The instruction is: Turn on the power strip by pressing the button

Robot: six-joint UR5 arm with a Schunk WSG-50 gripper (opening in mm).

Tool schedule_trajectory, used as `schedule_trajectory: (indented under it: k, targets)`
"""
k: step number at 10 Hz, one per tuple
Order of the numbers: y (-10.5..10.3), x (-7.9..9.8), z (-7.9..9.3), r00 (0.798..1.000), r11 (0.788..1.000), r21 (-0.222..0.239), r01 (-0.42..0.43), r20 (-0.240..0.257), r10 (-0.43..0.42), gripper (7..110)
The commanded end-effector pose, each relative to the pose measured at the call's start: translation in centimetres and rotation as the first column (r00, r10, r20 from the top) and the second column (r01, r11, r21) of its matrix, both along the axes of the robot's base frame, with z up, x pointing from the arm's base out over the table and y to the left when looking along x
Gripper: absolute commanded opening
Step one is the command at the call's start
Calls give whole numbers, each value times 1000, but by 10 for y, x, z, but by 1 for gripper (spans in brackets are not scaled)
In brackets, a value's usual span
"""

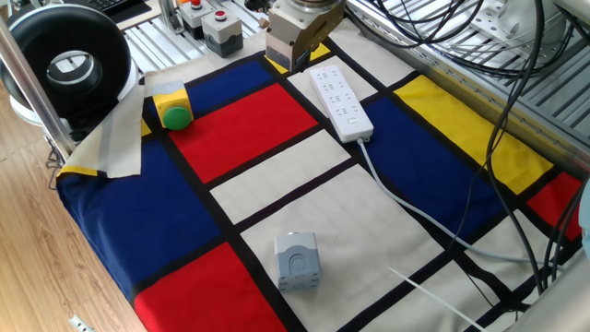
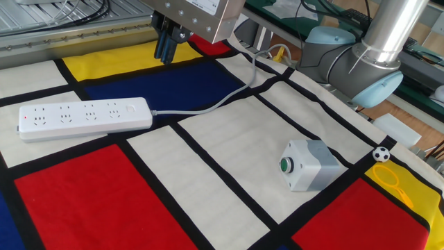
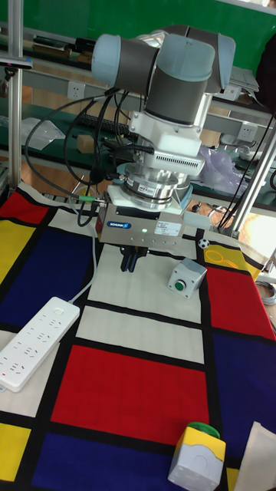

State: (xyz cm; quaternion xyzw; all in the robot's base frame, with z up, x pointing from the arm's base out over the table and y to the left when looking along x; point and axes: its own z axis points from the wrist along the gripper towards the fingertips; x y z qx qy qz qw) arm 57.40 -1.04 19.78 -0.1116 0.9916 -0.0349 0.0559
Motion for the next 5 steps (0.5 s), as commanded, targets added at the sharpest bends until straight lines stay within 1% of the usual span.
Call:
schedule_trajectory:
  k: [1, 5]
  targets:
    - [2, 1, 0, 1000, 1000, 12, -1, 3, 1, 7]
    - [1, 0, 0, 1000, 1000, 7, -2, 0, 2, 7]
